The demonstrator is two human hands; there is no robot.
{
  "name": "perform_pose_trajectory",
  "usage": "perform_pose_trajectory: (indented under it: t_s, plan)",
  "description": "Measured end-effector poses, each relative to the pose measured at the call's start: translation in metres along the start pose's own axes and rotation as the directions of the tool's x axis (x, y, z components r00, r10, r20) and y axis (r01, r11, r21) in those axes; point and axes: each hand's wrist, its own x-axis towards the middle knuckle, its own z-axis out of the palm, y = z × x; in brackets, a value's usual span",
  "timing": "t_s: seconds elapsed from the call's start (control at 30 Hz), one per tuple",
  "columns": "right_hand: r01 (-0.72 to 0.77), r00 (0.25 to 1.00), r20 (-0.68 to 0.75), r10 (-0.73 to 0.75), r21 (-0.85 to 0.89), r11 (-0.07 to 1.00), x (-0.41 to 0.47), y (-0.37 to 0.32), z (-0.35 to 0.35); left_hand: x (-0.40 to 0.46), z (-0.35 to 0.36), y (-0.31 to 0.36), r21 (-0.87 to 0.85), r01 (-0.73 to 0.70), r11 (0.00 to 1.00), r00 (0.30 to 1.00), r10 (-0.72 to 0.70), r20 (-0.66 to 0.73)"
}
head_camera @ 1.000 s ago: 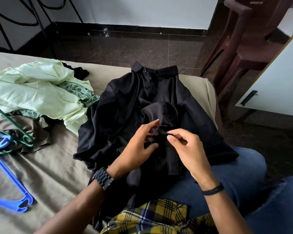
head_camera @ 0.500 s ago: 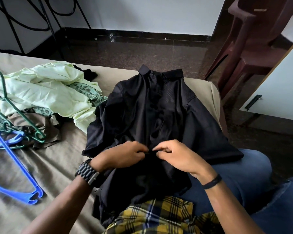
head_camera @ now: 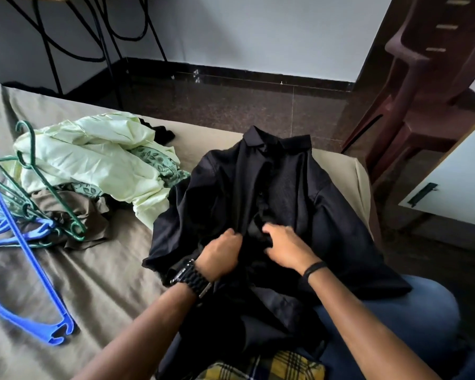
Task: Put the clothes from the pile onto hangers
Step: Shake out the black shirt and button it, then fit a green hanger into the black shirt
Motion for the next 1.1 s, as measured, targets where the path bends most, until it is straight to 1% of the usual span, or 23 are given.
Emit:
perform_pose_trajectory:
  t_s: [0.03, 0.1, 0.17, 0.2, 0.23, 0.27, 0.3, 0.33, 0.37, 0.4, 0.43, 0.5, 0.53, 0.57, 0.63, 0.7, 0.73, 0.77, 0.83, 0.87, 0.97, 1.03, 1.1]
  plan:
    - [0.010, 0.999, 0.053, -0.007, -0.060, 0.998, 0.003, 0.002, 0.006, 0.000, 0.000, -0.002, 0.037, -0.017, 0.999, 0.998, 0.015, 0.067]
    - [0.043, 0.986, 0.168, -0.024, -0.112, 0.993, 0.004, 0.003, 0.007, 0.000, -0.004, -0.010, 0.076, -0.046, 0.996, 0.986, 0.033, 0.164]
    - [0.063, 0.970, 0.240, -0.026, -0.145, 0.987, 0.007, 0.004, 0.001, 0.000, -0.010, -0.017, 0.034, -0.064, 0.997, 0.978, 0.056, 0.203]
    - [0.080, 0.969, 0.242, -0.044, -0.141, 0.987, 0.010, 0.003, -0.002, -0.001, -0.013, -0.021, -0.034, -0.052, 0.998, 0.982, 0.058, 0.180]
    - [0.083, 0.976, 0.213, -0.053, -0.137, 0.987, 0.010, -0.001, -0.006, -0.004, -0.015, -0.023, -0.126, -0.038, 0.991, 0.991, 0.053, 0.120]
    - [0.094, 0.988, 0.135, -0.078, -0.114, 0.989, 0.012, -0.007, -0.011, -0.008, -0.018, -0.027, -0.234, -0.036, 0.972, 0.999, 0.039, 0.011]
    - [0.109, 0.994, 0.035, -0.107, -0.060, 0.992, 0.013, -0.017, -0.015, -0.012, -0.021, -0.030, -0.339, -0.052, 0.939, 0.992, 0.009, -0.127]
    - [0.141, 0.988, -0.069, -0.140, 0.019, 0.990, 0.013, -0.028, -0.020, -0.017, -0.024, -0.035, -0.425, -0.080, 0.902, 0.961, -0.042, -0.272]
    - [0.177, 0.977, -0.140, -0.160, 0.120, 0.977, 0.015, -0.042, -0.023, -0.022, -0.030, -0.043, -0.483, -0.102, 0.870, 0.910, -0.114, -0.398]
    - [0.209, 0.971, -0.166, -0.174, 0.219, 0.953, 0.018, -0.056, -0.025, -0.027, -0.034, -0.052, -0.522, -0.106, 0.846, 0.852, -0.194, -0.486]
    - [0.236, 0.969, -0.152, -0.197, 0.306, 0.922, 0.025, -0.072, -0.024, -0.032, -0.037, -0.066, -0.557, -0.088, 0.826, 0.791, -0.282, -0.543]
    - [0.267, 0.963, -0.077, -0.260, 0.434, 0.860, 0.038, -0.102, -0.018, -0.039, -0.038, -0.095, -0.631, -0.040, 0.774, 0.663, -0.452, -0.597]
    - [0.281, 0.953, -0.039, -0.299, 0.474, 0.834, 0.045, -0.120, -0.013, -0.044, -0.036, -0.114, -0.653, -0.011, 0.757, 0.583, -0.526, -0.620]
    - [0.297, 0.942, -0.013, -0.334, 0.490, 0.819, 0.052, -0.135, -0.006, -0.048, -0.032, -0.130, -0.664, 0.027, 0.747, 0.504, -0.584, -0.636]
    - [0.333, 0.920, 0.026, -0.392, 0.479, 0.813, 0.068, -0.169, 0.010, -0.060, -0.022, -0.162, -0.675, 0.152, 0.722, 0.356, -0.678, -0.643]
    - [0.356, 0.899, 0.063, -0.433, 0.469, 0.809, 0.080, -0.200, 0.026, -0.071, -0.009, -0.186, -0.711, 0.290, 0.641, 0.248, -0.768, -0.591]
    - [0.360, 0.888, 0.090, -0.451, 0.473, 0.804, 0.085, -0.214, 0.035, -0.076, -0.001, -0.196, -0.736, 0.325, 0.594, 0.215, -0.804, -0.554]
    - [0.362, 0.876, 0.121, -0.467, 0.476, 0.801, 0.089, -0.228, 0.045, -0.082, 0.006, -0.207, -0.765, 0.325, 0.556, 0.192, -0.831, -0.522]
    - [0.358, 0.862, 0.164, -0.479, 0.471, 0.806, 0.095, -0.249, 0.063, -0.088, 0.021, -0.221, -0.828, 0.254, 0.500, 0.181, -0.865, -0.467]
    - [0.355, 0.858, 0.180, -0.482, 0.471, 0.808, 0.098, -0.258, 0.073, -0.091, 0.027, -0.227, -0.841, 0.221, 0.494, 0.174, -0.868, -0.465]
    - [0.357, 0.865, 0.192, -0.464, 0.415, 0.837, 0.106, -0.279, 0.098, -0.092, 0.040, -0.229, -0.842, 0.131, 0.524, 0.129, -0.851, -0.509]
    - [0.387, 0.878, 0.152, -0.453, 0.329, 0.861, 0.111, -0.290, 0.109, -0.089, 0.044, -0.228, -0.842, 0.090, 0.533, 0.114, -0.845, -0.523]
    - [0.393, 0.897, 0.072, -0.436, 0.317, 0.863, 0.116, -0.303, 0.118, -0.086, 0.049, -0.229, -0.812, 0.108, 0.574, 0.120, -0.818, -0.563]
